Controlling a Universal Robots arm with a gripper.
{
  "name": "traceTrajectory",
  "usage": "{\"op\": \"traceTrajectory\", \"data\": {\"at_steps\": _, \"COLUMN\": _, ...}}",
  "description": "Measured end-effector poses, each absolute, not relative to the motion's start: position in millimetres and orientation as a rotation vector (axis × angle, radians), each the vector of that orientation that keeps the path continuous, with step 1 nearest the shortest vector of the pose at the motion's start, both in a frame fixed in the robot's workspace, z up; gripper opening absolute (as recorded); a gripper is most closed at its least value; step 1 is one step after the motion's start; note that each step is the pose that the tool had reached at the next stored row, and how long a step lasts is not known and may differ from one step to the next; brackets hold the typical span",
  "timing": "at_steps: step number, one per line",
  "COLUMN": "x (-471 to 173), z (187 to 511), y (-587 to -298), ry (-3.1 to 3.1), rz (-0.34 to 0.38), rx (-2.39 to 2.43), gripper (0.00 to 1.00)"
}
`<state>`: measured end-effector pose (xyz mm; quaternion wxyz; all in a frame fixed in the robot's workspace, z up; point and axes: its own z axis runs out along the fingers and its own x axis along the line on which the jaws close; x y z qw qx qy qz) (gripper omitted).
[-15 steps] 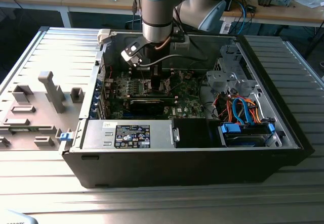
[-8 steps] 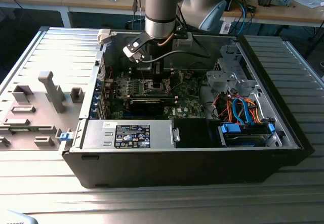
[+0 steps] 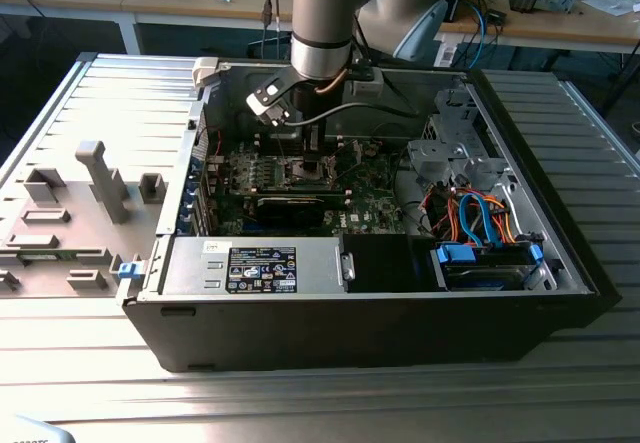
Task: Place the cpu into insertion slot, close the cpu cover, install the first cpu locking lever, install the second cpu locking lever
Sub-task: 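Place the cpu into insertion slot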
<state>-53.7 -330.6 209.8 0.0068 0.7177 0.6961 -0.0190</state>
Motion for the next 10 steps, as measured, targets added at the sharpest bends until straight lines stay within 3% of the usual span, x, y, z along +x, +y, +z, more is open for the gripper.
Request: {"op": "traceTrajectory", "data": {"at_steps": 10, "x": -53.8, "z": 205.2, "y": -331.0, "ry": 2.19, "rz": -0.062, "rx": 2.233, "gripper": 0.11}}
